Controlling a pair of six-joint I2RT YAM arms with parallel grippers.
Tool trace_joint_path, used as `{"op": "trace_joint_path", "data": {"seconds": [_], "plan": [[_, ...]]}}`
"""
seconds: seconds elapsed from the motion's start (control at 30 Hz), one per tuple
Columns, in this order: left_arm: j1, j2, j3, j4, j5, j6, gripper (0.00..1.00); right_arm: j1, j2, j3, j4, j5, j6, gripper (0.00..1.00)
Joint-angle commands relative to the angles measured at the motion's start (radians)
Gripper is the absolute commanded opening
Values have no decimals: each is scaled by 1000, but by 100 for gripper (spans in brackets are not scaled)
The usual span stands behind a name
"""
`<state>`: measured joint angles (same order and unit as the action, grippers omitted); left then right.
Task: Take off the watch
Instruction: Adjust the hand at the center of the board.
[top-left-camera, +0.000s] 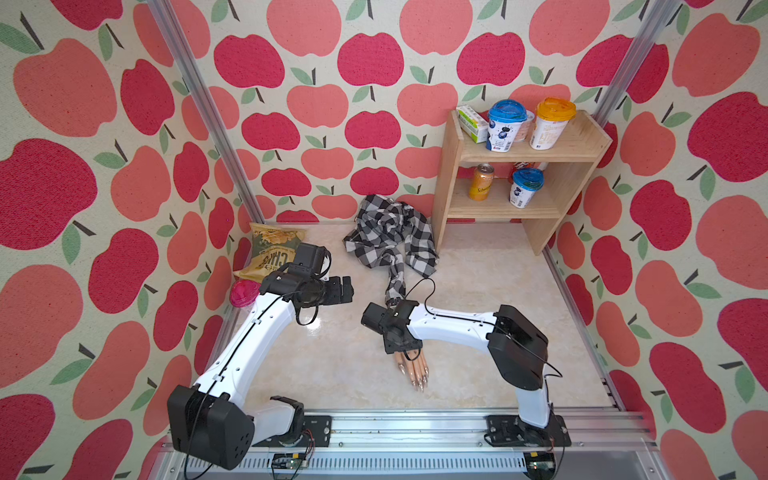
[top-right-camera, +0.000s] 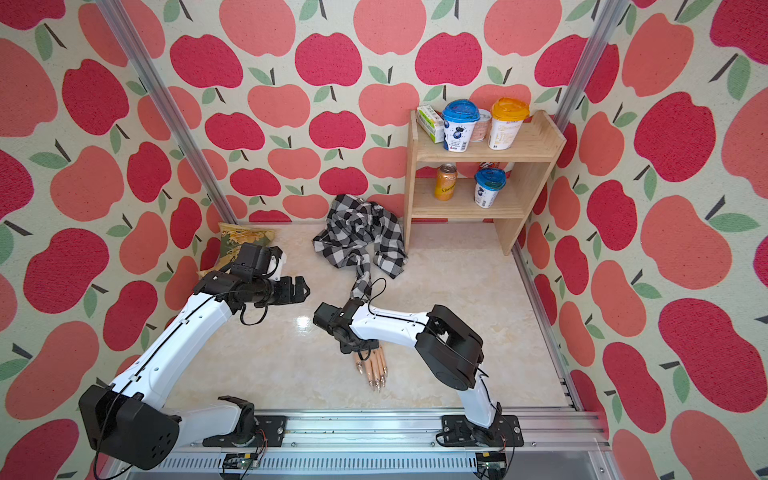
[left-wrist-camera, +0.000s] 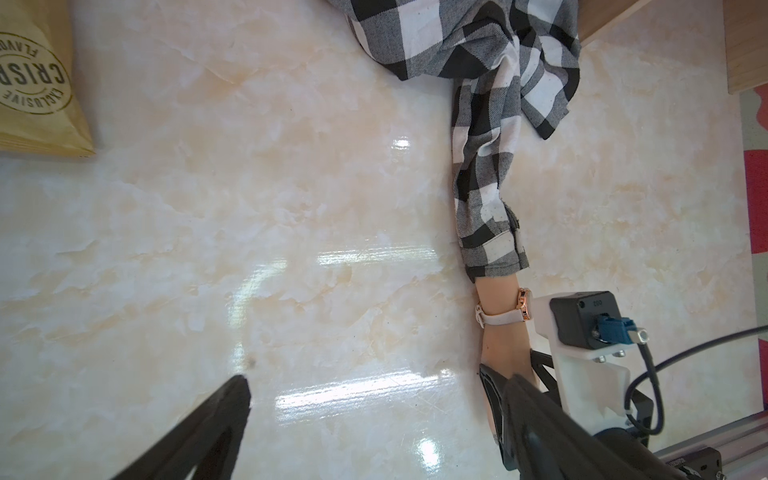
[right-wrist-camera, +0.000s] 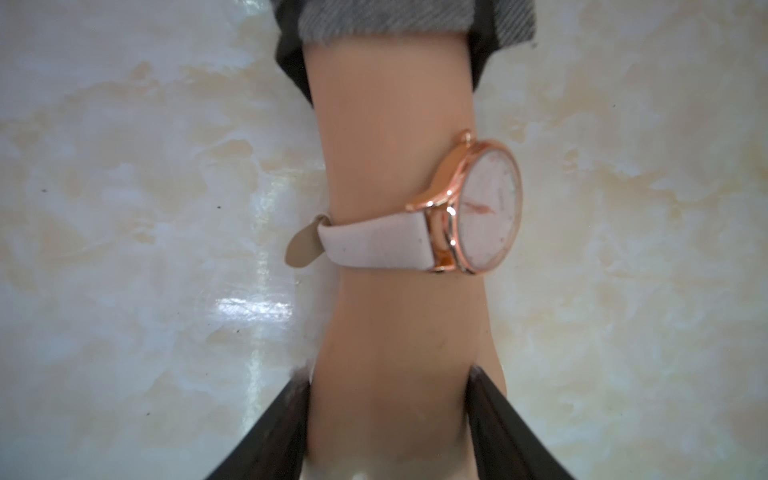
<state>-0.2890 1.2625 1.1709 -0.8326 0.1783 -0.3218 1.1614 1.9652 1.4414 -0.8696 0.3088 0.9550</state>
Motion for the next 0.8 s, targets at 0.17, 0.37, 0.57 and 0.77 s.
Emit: {"op": "trace_joint_path", "data": {"seconds": [0.17,0.37,0.57,0.77], "plan": [[-22,41,55,9,16,-2,98,-78,-137,-133,63,-150,-115,58],[-46,72,83,3,15,-8,97,-167,-250,-261,165,-263,-180,56],[-80,106,122,-3,1,-17,97,-250,-311,-347,228,-373,-238,55],[-118,162,151,8,49,-7,97,-391,-393,-498,339,-546,-265,55]]}}
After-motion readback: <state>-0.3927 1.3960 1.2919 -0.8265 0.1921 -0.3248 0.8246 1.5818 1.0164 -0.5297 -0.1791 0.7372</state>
